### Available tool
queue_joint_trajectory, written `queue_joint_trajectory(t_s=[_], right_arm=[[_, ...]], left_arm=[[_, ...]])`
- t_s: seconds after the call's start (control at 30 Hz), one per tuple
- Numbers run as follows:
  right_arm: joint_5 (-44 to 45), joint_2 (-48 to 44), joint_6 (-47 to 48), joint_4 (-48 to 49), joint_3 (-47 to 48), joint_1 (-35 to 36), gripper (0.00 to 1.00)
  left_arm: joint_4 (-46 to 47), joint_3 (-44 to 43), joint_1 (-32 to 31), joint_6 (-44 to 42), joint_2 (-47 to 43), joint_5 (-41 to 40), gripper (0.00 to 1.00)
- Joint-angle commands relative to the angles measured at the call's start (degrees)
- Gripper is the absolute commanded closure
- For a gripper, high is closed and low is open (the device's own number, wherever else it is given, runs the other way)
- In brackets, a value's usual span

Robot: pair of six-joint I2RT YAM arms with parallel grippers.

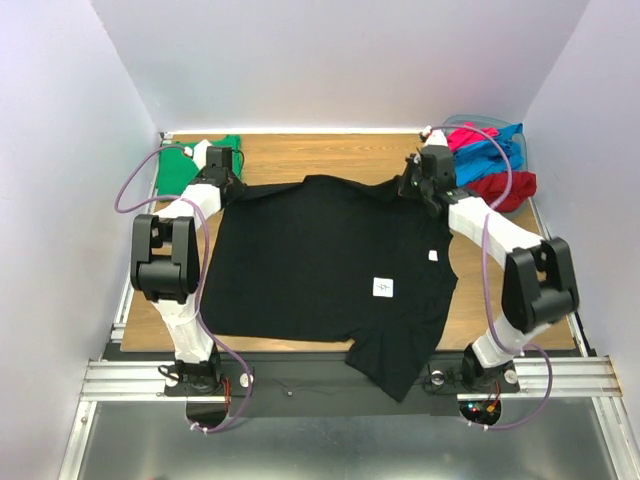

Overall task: Fold and stack the t-shirts
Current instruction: Flatten the tshirt out, then fold the tshirt

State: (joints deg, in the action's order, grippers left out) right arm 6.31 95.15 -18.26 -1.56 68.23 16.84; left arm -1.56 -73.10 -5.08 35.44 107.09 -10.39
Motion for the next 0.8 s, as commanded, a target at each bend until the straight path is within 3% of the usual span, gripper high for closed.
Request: queue_joint_trajectory(t_s=[0.0, 0.43, 0.77], right_arm=[[-3.1, -6.7, -4.1, 2.4, -6.7, -0.3, 1.0], [-7.5, -23.1, -12.8, -1.4, -24.8, 0.2, 1.0], [-10.7, -27.6, -19.6, -3.6, -32.7, 1.7, 0.99]], left_arm=[[1.3, 1.7, 1.2, 0.0, -5.3, -0.9, 1.0], [2.7, 10.3, 3.0, 1.2, -10.3, -0.1, 1.0], [1.8, 11.8, 4.1, 1.4, -11.5, -0.4, 1.0]])
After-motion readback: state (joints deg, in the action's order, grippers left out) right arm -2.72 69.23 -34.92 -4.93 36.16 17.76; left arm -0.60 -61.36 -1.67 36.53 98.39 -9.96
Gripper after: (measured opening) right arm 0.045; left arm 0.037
